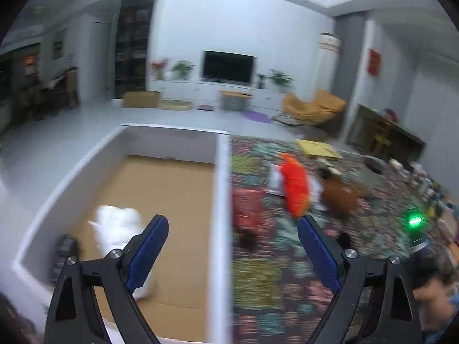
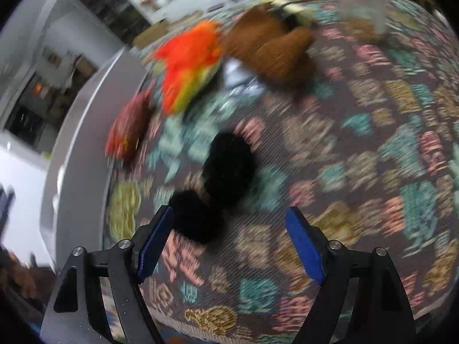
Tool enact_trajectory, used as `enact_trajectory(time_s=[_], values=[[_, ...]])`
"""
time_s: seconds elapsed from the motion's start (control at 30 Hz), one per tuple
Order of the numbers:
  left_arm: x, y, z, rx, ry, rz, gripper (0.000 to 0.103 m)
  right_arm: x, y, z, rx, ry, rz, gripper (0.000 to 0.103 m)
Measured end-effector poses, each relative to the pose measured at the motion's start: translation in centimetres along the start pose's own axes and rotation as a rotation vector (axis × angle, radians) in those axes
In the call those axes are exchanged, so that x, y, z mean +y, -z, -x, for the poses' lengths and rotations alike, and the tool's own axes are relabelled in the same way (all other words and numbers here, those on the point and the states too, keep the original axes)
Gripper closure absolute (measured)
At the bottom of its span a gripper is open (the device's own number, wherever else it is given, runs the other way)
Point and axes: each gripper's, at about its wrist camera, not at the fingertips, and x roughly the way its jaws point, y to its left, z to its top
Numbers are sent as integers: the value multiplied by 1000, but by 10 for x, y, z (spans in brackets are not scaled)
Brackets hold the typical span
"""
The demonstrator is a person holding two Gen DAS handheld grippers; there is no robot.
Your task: Organize soft objects
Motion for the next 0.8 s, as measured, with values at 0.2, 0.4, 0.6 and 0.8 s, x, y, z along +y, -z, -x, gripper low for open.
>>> enact_trajectory(time_s=[0.2,0.4,0.6,0.8], values=[[-56,20,-13,73,79,-81,12,25,-2,-42,-89,144,20,31],[-74,51,-38,184,103,-120,12,-41,-3,-10,-126,218,35,59],[-111,73,-83,253,160,-107,12,-99,-79,47,-232,322,98,28],[-139,84,-130,284,127,-138,12,-141,-68,78,-273,267,-139,24]])
